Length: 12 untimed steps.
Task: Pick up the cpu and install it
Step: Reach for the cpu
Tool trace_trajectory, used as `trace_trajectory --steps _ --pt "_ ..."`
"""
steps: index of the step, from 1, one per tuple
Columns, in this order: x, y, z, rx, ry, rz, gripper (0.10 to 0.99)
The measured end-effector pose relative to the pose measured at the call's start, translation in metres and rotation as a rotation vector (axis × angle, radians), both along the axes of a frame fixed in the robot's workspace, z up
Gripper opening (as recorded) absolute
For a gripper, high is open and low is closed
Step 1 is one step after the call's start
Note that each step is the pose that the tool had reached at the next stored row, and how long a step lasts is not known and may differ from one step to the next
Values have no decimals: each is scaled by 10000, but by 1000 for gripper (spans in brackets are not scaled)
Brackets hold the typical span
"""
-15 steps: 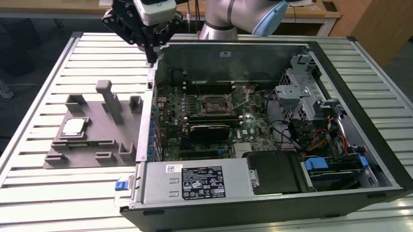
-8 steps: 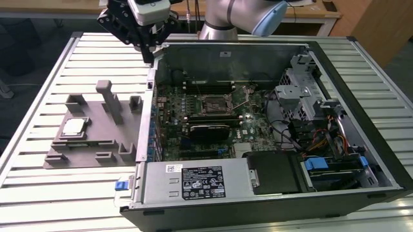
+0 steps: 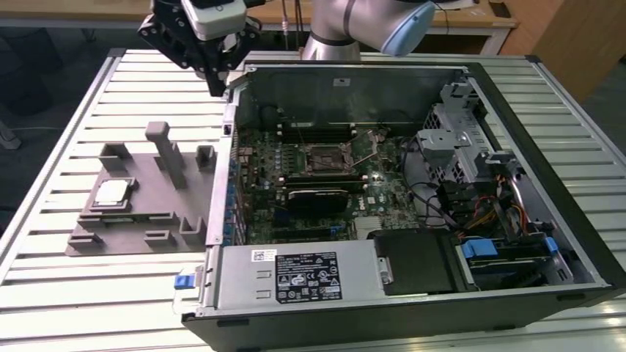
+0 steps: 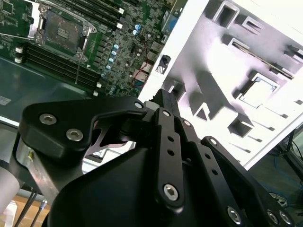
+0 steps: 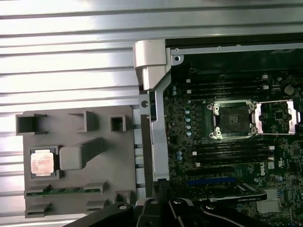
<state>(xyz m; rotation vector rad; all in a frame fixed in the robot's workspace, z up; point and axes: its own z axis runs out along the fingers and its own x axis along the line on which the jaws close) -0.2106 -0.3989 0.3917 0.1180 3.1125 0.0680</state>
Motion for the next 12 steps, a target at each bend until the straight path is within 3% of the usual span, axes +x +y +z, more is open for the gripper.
trace_trajectory --steps 12 --pt "-210 0 -75 0 0 1 106"
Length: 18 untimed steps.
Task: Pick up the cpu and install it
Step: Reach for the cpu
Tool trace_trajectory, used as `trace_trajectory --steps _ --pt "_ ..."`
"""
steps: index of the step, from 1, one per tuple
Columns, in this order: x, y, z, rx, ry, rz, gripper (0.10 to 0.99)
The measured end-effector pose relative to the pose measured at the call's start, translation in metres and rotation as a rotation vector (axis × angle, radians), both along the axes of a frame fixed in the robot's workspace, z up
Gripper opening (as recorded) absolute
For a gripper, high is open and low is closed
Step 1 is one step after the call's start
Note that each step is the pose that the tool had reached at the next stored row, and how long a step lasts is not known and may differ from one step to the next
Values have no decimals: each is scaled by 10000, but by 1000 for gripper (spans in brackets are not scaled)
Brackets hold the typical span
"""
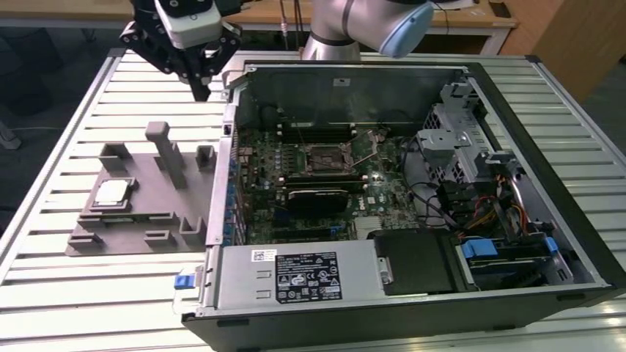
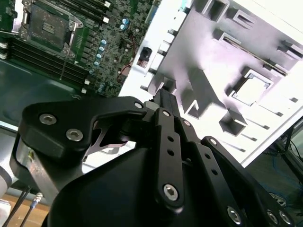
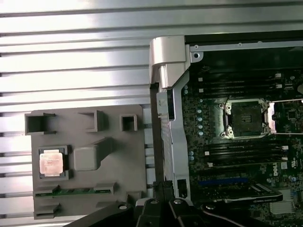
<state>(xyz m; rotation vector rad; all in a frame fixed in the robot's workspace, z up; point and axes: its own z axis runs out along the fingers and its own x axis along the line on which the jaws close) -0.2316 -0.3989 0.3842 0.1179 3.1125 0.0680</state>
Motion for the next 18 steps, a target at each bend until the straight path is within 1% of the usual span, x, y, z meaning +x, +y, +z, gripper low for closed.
trace_trajectory --steps 11,18 --pt "-188 0 -76 0 0 -1 106" --pt "-326 0 -145 1 0 -1 106"
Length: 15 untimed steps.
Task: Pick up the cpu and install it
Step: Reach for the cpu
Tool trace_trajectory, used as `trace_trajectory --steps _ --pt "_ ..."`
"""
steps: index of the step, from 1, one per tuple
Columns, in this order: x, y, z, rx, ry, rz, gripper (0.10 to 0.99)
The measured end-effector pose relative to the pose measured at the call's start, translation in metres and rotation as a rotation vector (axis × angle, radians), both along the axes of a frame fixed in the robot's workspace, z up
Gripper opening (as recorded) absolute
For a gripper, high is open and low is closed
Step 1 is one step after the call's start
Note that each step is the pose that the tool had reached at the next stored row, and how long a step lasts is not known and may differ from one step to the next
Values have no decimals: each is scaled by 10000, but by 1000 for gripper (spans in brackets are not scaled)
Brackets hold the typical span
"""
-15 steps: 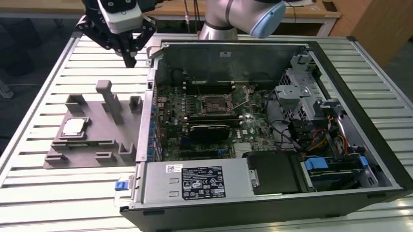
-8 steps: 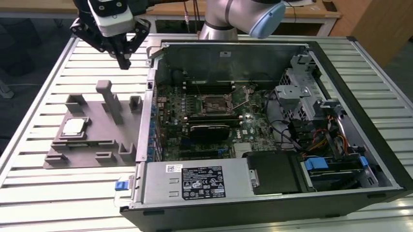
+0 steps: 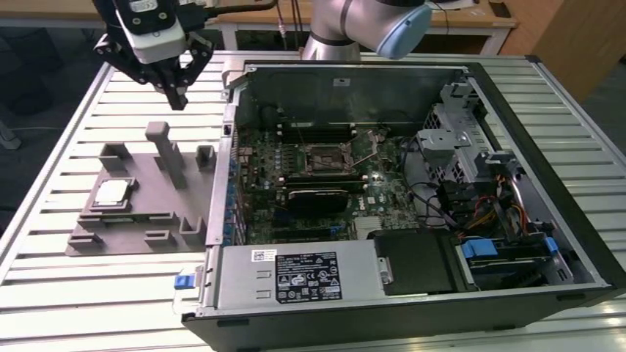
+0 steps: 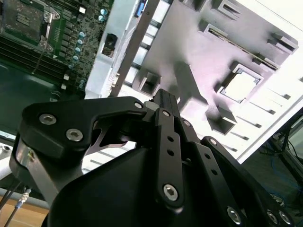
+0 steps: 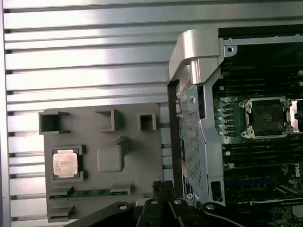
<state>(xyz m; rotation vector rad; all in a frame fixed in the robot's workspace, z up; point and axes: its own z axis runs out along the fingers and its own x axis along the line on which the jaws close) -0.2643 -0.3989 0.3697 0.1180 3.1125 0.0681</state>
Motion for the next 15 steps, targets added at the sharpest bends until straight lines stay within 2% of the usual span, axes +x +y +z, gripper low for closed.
trace_trajectory --steps 15 --pt "-299 0 -127 0 0 0 106"
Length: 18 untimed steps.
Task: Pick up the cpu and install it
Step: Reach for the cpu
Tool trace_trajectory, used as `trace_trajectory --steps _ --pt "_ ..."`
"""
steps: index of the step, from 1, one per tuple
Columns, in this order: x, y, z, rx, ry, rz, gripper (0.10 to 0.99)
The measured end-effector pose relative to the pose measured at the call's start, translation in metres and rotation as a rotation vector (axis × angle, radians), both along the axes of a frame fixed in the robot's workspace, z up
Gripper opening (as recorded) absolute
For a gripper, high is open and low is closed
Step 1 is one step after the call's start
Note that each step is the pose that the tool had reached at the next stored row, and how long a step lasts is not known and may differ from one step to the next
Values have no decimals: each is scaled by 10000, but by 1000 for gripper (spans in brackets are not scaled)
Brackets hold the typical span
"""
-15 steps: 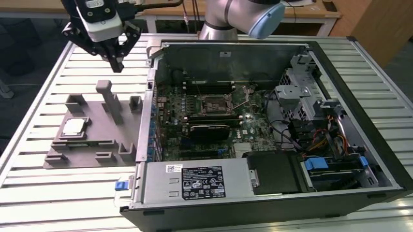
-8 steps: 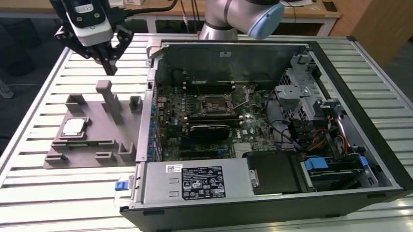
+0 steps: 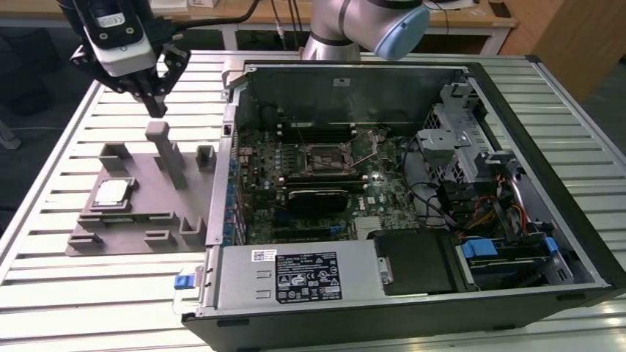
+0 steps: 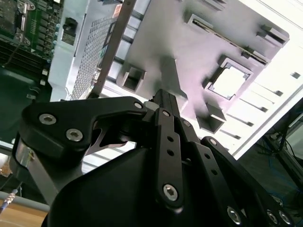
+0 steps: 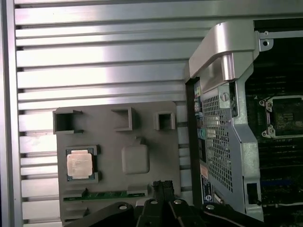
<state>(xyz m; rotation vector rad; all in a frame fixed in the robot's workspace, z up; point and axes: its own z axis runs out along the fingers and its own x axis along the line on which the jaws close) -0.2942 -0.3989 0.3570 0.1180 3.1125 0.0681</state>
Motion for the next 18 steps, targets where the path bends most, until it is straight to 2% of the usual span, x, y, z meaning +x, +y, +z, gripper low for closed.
trace_trajectory --steps 18 --pt "-311 0 -122 0 0 0 106"
